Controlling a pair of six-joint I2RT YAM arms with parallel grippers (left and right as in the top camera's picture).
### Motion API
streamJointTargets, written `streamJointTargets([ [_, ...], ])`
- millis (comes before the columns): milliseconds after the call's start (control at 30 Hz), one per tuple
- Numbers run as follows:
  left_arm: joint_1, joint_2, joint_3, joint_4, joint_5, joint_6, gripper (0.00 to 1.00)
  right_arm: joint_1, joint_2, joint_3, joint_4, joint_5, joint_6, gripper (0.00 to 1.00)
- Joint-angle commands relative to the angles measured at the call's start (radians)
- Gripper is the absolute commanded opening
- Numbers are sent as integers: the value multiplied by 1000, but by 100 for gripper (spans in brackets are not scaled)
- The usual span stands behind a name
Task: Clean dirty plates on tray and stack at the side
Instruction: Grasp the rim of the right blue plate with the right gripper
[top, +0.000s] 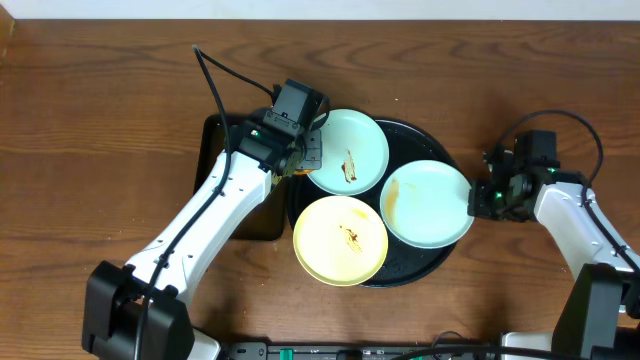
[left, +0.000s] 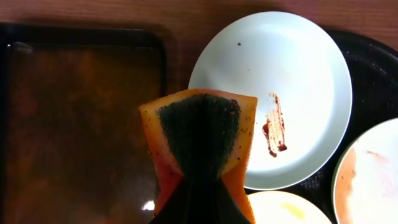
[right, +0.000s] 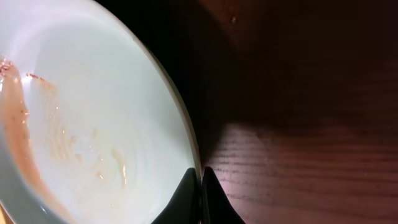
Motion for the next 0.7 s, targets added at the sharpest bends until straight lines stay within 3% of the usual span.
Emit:
streamJointTargets([
  [0,1,-27,14,-3,-1,23,7,5,-20,31,-2,41,17,1],
  [167,1,-27,14,-3,-1,23,7,11,-109,131,-28,151,3,1],
  [333,1,-27,14,-3,-1,23,7,80,-174,179,-93,199,-124,1],
  [533,1,-27,14,-4,-1,23,7,150,-172,183,-261,225,-126,1],
  [667,1,-27,14,-4,-1,23,7,150,-173,183,-280,280,-126,1],
])
